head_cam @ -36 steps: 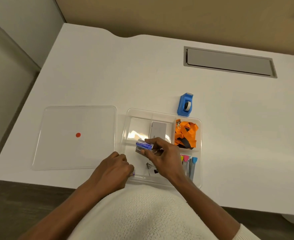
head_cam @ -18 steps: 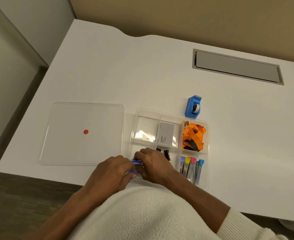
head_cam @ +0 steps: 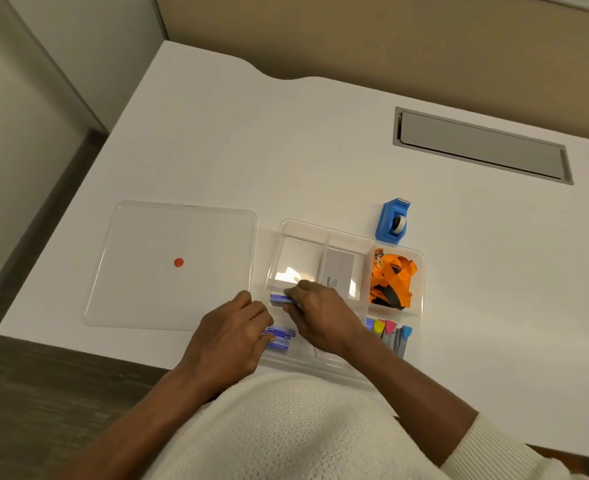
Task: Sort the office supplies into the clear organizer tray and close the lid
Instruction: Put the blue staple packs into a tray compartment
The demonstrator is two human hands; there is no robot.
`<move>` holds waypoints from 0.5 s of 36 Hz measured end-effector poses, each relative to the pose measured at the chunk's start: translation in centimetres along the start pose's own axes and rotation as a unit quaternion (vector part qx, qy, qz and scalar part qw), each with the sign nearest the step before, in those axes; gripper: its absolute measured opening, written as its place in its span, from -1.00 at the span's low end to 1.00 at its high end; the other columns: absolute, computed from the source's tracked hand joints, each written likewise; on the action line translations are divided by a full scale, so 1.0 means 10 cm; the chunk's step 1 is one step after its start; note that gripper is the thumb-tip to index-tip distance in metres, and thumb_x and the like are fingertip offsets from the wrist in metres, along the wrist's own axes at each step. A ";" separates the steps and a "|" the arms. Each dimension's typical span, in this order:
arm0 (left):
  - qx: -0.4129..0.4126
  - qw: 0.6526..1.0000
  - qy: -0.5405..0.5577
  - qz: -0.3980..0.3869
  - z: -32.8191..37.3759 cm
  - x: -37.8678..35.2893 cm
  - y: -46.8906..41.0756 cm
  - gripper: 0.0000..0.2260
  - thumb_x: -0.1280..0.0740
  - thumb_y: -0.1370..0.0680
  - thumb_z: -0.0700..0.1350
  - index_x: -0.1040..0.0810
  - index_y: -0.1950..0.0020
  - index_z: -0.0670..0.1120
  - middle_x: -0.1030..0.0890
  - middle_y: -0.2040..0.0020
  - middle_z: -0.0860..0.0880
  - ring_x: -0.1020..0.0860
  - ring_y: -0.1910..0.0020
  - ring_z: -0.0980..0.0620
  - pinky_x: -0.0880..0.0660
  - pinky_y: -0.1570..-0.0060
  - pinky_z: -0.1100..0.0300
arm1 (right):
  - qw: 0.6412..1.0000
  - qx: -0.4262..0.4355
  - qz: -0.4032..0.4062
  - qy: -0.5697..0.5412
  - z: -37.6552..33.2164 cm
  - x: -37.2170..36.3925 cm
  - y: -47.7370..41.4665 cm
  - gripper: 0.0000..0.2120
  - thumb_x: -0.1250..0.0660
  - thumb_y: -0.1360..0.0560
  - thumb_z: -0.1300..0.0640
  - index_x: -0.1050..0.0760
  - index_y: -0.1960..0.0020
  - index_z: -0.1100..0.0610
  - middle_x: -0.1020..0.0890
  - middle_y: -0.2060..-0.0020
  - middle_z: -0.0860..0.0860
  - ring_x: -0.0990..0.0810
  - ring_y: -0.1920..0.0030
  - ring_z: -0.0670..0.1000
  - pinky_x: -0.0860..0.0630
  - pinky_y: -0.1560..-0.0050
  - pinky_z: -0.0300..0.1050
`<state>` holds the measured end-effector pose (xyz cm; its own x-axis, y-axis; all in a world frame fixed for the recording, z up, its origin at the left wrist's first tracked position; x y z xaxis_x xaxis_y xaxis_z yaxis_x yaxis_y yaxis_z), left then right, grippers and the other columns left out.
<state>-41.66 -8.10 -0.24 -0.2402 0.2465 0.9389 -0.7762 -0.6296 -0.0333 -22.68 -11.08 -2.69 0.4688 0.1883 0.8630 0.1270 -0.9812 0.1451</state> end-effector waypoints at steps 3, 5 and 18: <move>-0.010 1.000 -0.004 -0.005 -0.02 -0.04 0.02 -0.81 -0.61 -0.41 0.01 -0.72 0.05 -0.01 -0.69 0.13 0.08 -0.60 0.19 0.11 -0.55 0.34 0.28 | 0.997 0.041 -0.042 0.057 -0.03 -0.07 0.01 -0.73 -0.22 -0.64 0.08 -0.58 -0.20 0.21 -0.61 0.04 0.11 -0.57 0.07 0.09 -0.60 0.07 0.05; -0.012 1.000 -0.008 0.000 -0.02 -0.07 0.03 -0.79 -0.63 -0.38 -0.01 -0.72 0.06 -0.02 -0.70 0.14 0.06 -0.61 0.22 0.10 -0.58 0.35 0.27 | 0.993 0.052 -0.064 0.085 -0.05 -0.10 0.02 -0.76 -0.27 -0.62 0.08 -0.59 -0.17 0.20 -0.60 0.04 0.11 -0.56 0.03 0.09 -0.60 0.08 0.02; 0.341 0.915 0.209 0.048 -0.10 -0.11 0.02 -0.86 -0.59 -0.46 -0.09 -0.64 0.18 0.02 -0.62 0.29 0.17 -0.61 0.37 0.18 -0.44 0.31 0.39 | 0.988 0.055 -0.121 0.081 -0.09 -0.14 0.04 -0.68 -0.44 -0.55 0.17 -0.58 -0.28 0.22 -0.62 -0.05 0.15 -0.58 -0.07 0.11 -0.57 -0.03 0.00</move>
<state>-42.08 -7.75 -1.62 -0.6003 0.3370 0.7253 -0.2299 -0.9413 0.2471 -24.03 -11.72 -3.40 0.2686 0.3981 0.8771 0.3158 -0.8966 0.3103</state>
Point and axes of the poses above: each hand's wrist, its own y-axis away from the middle knuckle, its own x-axis out of the back of the hand, z = x × y, the point moved 2 cm from there along -y, towards the middle knuckle
